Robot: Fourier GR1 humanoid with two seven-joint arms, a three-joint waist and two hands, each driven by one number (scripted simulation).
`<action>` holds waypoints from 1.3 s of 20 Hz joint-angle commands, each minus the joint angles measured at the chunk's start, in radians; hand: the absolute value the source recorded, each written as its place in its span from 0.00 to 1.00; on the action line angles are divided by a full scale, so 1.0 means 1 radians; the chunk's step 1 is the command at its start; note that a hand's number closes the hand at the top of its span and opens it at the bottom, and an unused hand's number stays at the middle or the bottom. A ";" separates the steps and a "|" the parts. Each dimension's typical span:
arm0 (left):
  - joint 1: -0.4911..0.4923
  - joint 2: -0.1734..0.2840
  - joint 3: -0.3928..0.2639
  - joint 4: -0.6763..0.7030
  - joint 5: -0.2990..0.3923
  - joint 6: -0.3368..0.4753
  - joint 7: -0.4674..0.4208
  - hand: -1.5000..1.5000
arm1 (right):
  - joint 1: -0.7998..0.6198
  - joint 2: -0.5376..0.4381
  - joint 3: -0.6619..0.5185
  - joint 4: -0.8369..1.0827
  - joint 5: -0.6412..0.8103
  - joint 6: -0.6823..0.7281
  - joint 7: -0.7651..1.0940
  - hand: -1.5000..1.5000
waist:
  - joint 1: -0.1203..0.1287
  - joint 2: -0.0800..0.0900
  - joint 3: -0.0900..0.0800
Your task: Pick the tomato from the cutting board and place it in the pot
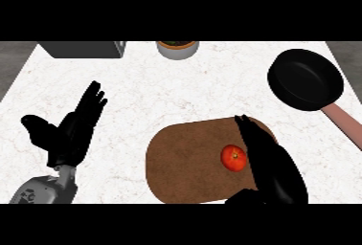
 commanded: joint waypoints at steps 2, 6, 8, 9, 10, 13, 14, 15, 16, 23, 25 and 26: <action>0.009 -0.026 0.003 0.001 -0.018 -0.001 -0.005 0.50 | -0.012 0.090 0.024 0.095 0.070 0.030 0.133 0.00 | 0.003 0.001 0.000; -0.033 -0.007 0.020 -0.005 -0.024 -0.012 0.048 0.50 | -0.030 0.115 -0.017 0.172 0.088 0.047 0.124 0.00 | 0.001 0.001 0.000; -0.027 0.001 0.046 -0.001 0.003 -0.045 0.046 0.50 | -0.085 0.104 -0.093 0.236 0.056 0.084 0.071 0.00 | 0.005 0.003 0.000; -0.035 -0.017 0.048 0.035 -0.016 -0.040 0.012 0.50 | -0.023 0.108 -0.055 0.215 0.085 0.061 0.073 0.00 | -0.002 0.002 0.000; -0.033 -0.039 0.041 0.056 -0.024 -0.045 -0.018 0.50 | -0.024 0.130 -0.033 0.186 0.101 0.084 0.111 0.00 | -0.003 0.001 0.000; -0.034 -0.017 0.063 0.020 -0.029 -0.058 0.040 0.50 | -0.033 0.152 -0.050 0.248 0.114 0.094 0.064 0.00 | 0.000 0.001 0.000; -0.005 -0.041 0.050 0.004 -0.025 -0.047 0.033 0.50 | -0.048 0.140 -0.066 0.266 0.101 0.123 0.053 0.00 | 0.002 0.001 0.000; 0.023 0.000 0.069 -0.035 -0.008 -0.072 0.048 0.50 | -0.069 0.170 -0.041 0.313 0.121 0.120 0.073 0.00 | 0.008 0.000 0.000; 0.053 -0.053 0.022 -0.044 -0.044 -0.042 0.003 0.50 | -0.064 0.188 -0.032 0.333 0.145 0.102 0.081 0.00 | 0.007 0.000 0.000; -0.012 -0.042 0.073 -0.026 -0.030 -0.074 0.062 0.50 | -0.092 0.222 -0.091 0.483 0.164 0.135 0.033 0.00 | 0.006 0.002 0.000; 0.016 -0.082 0.036 -0.020 -0.090 -0.042 0.037 0.50 | -0.047 0.167 -0.124 0.363 0.138 0.202 0.032 0.00 | -0.002 0.000 0.000; 0.043 -0.033 0.079 -0.077 -0.050 -0.068 0.083 0.50 | -0.011 0.138 -0.127 0.427 0.145 0.156 -0.041 0.00 | 0.002 0.000 0.001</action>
